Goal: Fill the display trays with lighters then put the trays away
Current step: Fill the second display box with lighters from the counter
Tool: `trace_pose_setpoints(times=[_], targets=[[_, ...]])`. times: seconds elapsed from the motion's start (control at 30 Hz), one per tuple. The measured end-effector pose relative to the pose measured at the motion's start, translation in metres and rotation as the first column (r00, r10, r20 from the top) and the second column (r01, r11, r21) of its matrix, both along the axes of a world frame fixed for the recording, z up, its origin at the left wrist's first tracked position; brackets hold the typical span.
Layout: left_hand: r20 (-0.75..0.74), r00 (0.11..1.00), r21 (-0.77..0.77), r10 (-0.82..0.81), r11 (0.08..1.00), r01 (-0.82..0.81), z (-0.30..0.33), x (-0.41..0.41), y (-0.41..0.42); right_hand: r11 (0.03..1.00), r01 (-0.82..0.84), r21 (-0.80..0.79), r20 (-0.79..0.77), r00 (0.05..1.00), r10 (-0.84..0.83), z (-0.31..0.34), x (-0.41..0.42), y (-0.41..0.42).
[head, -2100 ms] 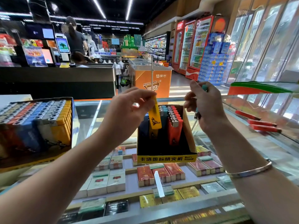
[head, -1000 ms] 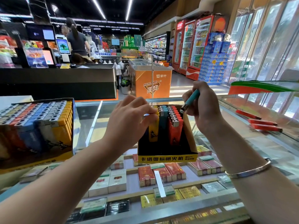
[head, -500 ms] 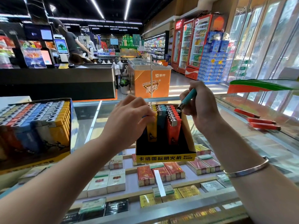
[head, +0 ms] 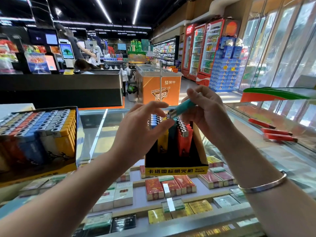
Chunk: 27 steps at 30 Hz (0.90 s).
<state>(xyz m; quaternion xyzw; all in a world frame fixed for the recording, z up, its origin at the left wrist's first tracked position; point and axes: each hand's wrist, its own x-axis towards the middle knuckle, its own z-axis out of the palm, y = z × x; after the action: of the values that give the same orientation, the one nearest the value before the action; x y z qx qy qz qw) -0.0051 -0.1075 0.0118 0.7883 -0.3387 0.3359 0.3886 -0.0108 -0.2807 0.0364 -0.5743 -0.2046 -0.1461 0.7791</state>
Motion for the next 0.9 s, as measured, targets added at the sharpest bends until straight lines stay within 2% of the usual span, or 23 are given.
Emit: trace_pose_setpoints(times=[0.17, 0.23, 0.3, 0.4, 0.5, 0.63, 0.8, 0.83, 0.9], targets=[[-0.045, 0.992, -0.146, -0.119, 0.983, 0.111, 0.002, -0.005, -0.001, 0.994, -0.071, -0.077, 0.055, 0.996, 0.076, 0.0, -0.003, 0.004], [-0.051, 0.99, -0.185, -0.135, 0.975, 0.123, 0.003, -0.004, 0.0, 0.995, -0.043, -0.092, 0.06, 0.997, 0.049, 0.0, -0.003, 0.003], [-0.055, 0.989, -0.199, -0.138, 0.972, 0.125, 0.004, -0.002, 0.002, 0.988, 0.067, -0.139, 0.057, 0.997, -0.059, -0.001, -0.002, 0.002], [-0.018, 0.993, -0.15, -0.113, 0.983, 0.11, 0.004, 0.0, 0.004, 0.896, 0.381, -0.226, 0.05, 0.924, -0.38, -0.003, 0.004, -0.002], [0.041, 0.995, -0.101, -0.09, 0.99, 0.094, 0.005, 0.002, 0.007, 0.803, 0.538, -0.255, -0.002, 0.83, -0.557, -0.005, 0.011, -0.012], [0.118, 0.992, 0.009, -0.046, 0.999, 0.046, 0.006, 0.004, 0.007, 0.77, 0.568, -0.291, -0.06, 0.792, -0.607, -0.008, 0.015, -0.02], [0.069, 0.998, 0.188, 0.01, 0.982, -0.023, 0.013, 0.009, 0.004, 0.732, 0.573, -0.369, -0.04, 0.777, -0.628, -0.011, 0.018, -0.018], [0.036, 0.999, 0.215, 0.004, 0.977, -0.011, 0.014, 0.01, 0.003, 0.723, 0.578, -0.379, -0.028, 0.774, -0.633, -0.012, 0.018, -0.017], [-0.129, 0.991, 0.226, -0.047, 0.971, 0.076, 0.018, 0.013, 0.002, 0.715, 0.586, -0.381, -0.018, 0.768, -0.64, -0.011, 0.019, -0.017]])
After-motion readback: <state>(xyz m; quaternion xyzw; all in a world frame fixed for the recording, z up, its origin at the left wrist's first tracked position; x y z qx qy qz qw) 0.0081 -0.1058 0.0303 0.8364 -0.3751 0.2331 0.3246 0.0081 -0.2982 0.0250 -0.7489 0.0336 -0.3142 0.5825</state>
